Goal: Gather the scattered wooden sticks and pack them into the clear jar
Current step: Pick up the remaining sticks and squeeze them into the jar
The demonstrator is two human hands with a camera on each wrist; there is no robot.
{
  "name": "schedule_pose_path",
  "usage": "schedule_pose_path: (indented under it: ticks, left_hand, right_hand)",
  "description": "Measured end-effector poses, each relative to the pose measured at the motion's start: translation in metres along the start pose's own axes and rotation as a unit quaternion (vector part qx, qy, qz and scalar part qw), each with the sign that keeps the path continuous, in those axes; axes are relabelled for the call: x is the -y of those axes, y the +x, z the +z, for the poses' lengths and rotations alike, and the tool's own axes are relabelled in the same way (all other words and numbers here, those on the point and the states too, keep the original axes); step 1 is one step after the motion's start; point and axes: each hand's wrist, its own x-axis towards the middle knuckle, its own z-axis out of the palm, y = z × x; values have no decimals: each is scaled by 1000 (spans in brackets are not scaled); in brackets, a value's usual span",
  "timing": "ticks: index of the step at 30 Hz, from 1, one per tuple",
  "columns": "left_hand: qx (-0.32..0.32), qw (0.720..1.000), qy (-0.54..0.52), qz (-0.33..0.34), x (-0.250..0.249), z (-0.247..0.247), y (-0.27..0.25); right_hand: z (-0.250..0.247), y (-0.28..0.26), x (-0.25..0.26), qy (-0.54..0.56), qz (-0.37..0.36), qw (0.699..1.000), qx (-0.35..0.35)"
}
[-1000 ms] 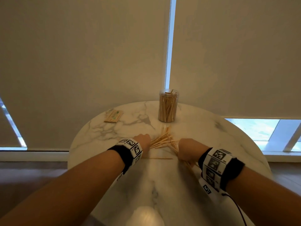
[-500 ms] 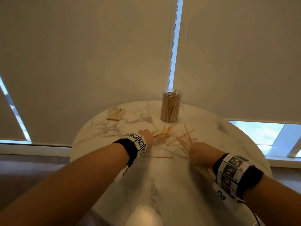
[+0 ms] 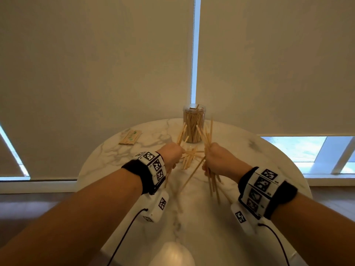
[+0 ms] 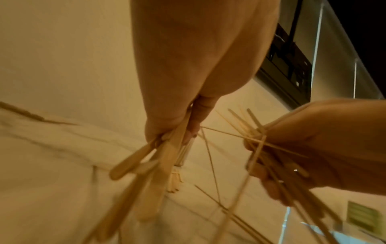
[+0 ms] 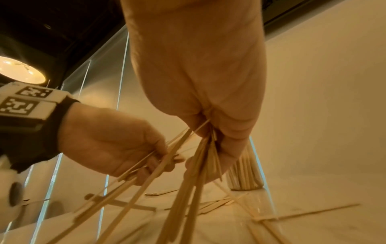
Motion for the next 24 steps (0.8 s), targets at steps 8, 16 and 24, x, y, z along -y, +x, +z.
schedule_pose_path:
  ticks: [8,16,24]
  left_hand:
    - [-6,979,-201,38,3,20,-1]
    - [-165,974,-142,65,16,1,21]
    - [-217,957,-189,31,33,-10,32]
  right_hand:
    - [34,-9,35,-195,-131,972,18]
    - [51,12,24,-255,-150,955,-4]
    - [36,13,23,-278,-184,939,-87]
